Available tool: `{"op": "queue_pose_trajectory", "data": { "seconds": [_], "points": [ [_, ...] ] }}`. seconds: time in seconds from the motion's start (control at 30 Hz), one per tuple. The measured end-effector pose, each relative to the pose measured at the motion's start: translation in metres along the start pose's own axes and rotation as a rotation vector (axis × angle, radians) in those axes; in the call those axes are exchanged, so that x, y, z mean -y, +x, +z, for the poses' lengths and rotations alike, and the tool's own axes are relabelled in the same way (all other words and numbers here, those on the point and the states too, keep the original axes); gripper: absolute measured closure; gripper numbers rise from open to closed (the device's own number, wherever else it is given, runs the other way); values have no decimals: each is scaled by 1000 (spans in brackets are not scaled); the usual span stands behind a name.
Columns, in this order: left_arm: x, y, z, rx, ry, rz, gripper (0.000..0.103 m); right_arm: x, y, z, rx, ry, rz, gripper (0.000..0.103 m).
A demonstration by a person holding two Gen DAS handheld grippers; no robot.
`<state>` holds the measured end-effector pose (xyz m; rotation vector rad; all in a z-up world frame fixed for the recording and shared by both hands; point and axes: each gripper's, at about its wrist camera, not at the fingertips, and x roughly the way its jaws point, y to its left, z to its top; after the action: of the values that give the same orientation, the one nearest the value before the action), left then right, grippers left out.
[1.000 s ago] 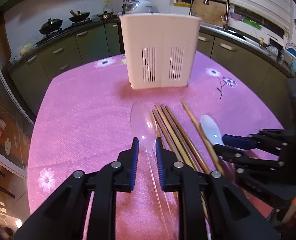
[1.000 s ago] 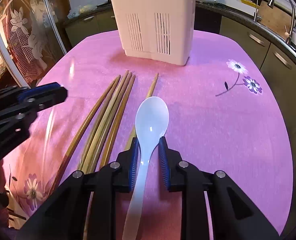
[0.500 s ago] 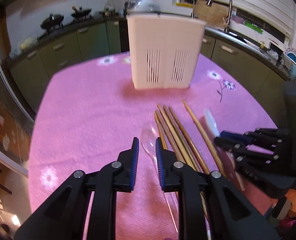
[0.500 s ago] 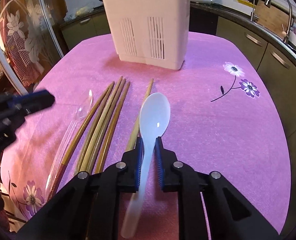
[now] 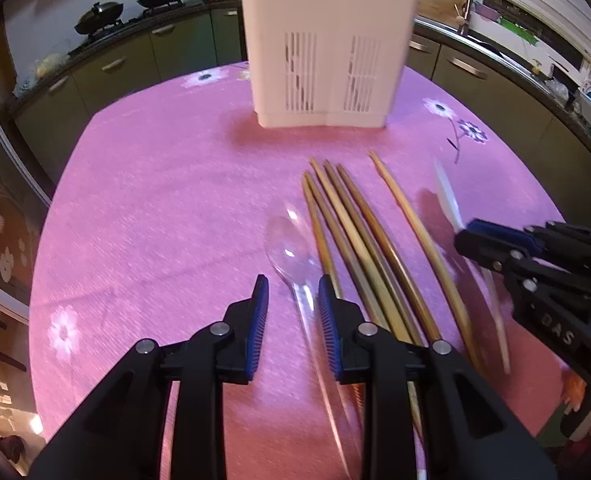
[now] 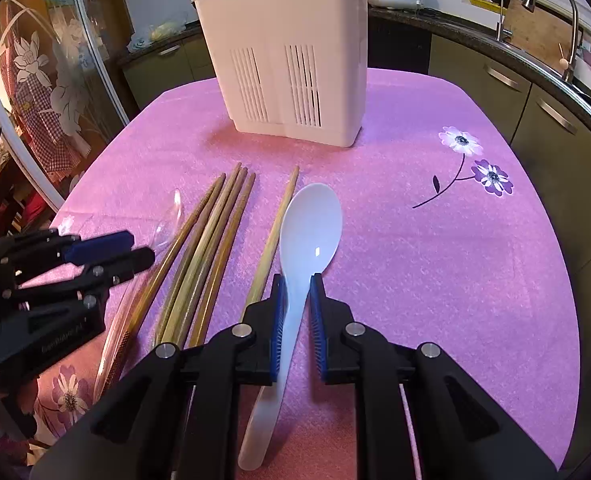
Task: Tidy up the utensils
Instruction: 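Grasp the white plastic spoon with the right tool while the left tool holds the clear spoon, then lift both spoons and carry them over the white holder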
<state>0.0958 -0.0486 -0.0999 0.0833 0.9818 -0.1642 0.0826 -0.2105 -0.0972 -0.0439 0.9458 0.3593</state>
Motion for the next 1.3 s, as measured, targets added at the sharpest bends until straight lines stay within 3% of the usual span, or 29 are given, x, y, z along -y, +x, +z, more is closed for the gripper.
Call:
{"op": "queue_pose_trajectory", "data": {
  "seconds": [0.23, 0.3, 0.33, 0.6, 1.03, 1.3],
  "points": [
    [6, 6, -4, -13, 11, 8, 78, -3, 6, -2, -19, -10, -6, 89],
    [8, 7, -3, -5, 24, 0, 93, -4, 8, -3, -21, -17, -12, 89],
    [10, 8, -2, 3, 34, 4, 95, -5, 8, -2, -21, -19, -13, 89],
    [5, 0, 5, 41, 26, -29, 95, 7, -3, 5, 24, 33, 15, 90],
    [-2, -81, 56, 255, 19, -119, 95, 16, -44, 17, 129, 66, 56, 90],
    [-5, -122, 132, 493, -3, -140, 95, 17, -51, 16, 153, 72, 68, 90]
  ]
}}
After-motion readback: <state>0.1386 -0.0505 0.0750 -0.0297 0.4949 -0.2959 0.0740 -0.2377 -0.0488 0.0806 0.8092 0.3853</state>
